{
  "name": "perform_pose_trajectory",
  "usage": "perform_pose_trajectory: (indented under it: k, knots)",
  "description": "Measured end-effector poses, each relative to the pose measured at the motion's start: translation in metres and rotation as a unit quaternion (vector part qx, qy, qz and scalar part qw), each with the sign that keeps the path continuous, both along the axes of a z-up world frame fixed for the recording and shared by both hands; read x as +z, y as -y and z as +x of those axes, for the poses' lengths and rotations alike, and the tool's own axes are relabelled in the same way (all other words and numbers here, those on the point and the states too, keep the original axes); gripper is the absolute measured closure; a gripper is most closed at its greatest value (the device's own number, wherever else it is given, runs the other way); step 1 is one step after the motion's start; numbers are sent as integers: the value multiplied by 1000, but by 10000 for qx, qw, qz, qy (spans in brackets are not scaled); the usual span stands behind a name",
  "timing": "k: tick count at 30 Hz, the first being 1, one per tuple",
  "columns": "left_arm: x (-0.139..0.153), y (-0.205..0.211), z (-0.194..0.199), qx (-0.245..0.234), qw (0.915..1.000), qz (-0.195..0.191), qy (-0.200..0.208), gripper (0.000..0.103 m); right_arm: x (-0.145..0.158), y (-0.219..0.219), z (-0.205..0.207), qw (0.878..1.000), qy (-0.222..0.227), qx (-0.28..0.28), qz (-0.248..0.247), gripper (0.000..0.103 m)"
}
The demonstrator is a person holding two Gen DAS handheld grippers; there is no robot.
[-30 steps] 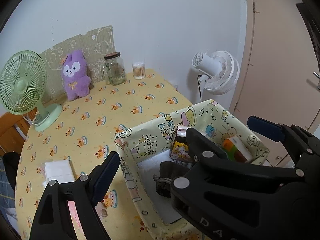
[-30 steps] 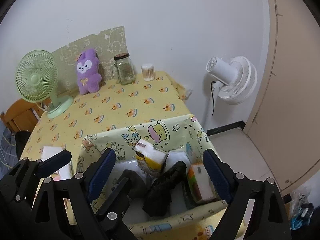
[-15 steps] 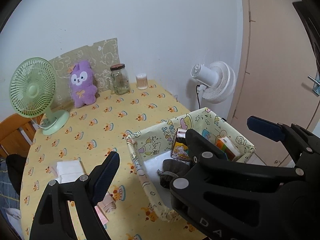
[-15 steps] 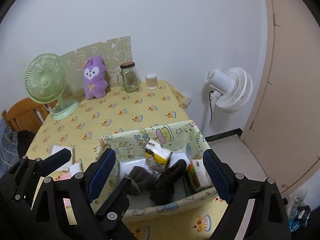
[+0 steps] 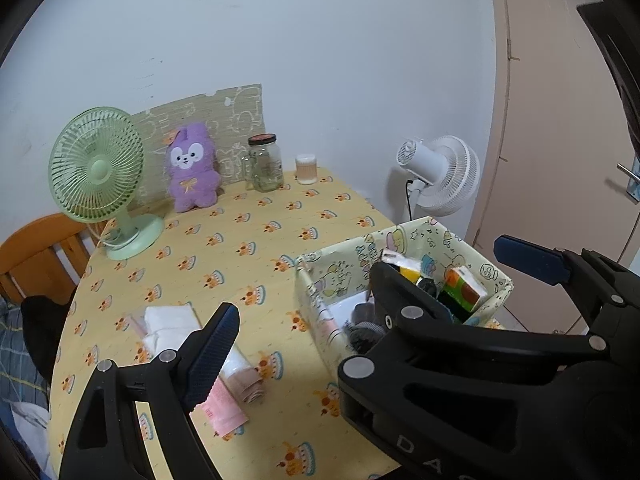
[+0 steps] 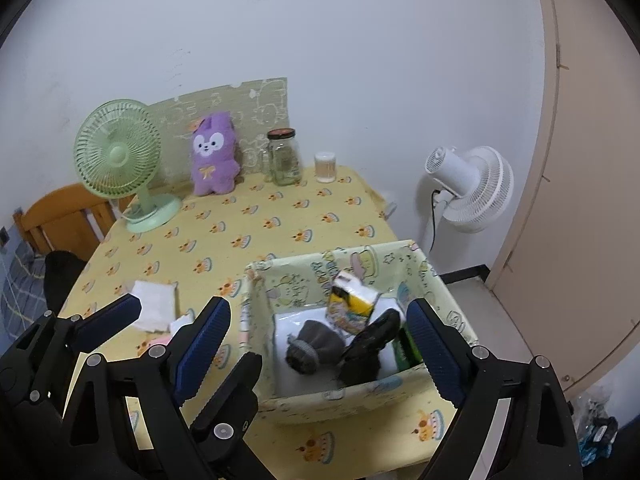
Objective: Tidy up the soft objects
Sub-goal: 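Withdraw both tools from the box toward the remaining items on the table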
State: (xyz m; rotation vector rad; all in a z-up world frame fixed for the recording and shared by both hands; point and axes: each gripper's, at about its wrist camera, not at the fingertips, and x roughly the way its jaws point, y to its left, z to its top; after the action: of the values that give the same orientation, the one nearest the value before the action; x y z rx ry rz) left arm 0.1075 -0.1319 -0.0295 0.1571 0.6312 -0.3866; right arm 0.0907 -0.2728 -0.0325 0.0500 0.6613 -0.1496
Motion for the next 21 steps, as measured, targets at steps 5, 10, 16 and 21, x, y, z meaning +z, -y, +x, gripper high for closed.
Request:
perform_pose_trajectory:
  k: [5,10,16,21]
  knots:
    - [-4,-16,-3,97,9999,-34,8,14,-2,-16,-3,9999,35,110,-29,11]
    - [-11,-33,-5,220,9997,29,-44,14,-9,-33,-5,9997,34,245,5,11]
    - [-22,-53,-8,442,9989,53,-119,14,-20,-56,-2,9986,-72,529,-20,11]
    - [-35,-73,-10,582,9983,-7,-43,13,-31,-75,-1,9976,-45,689,-26,11]
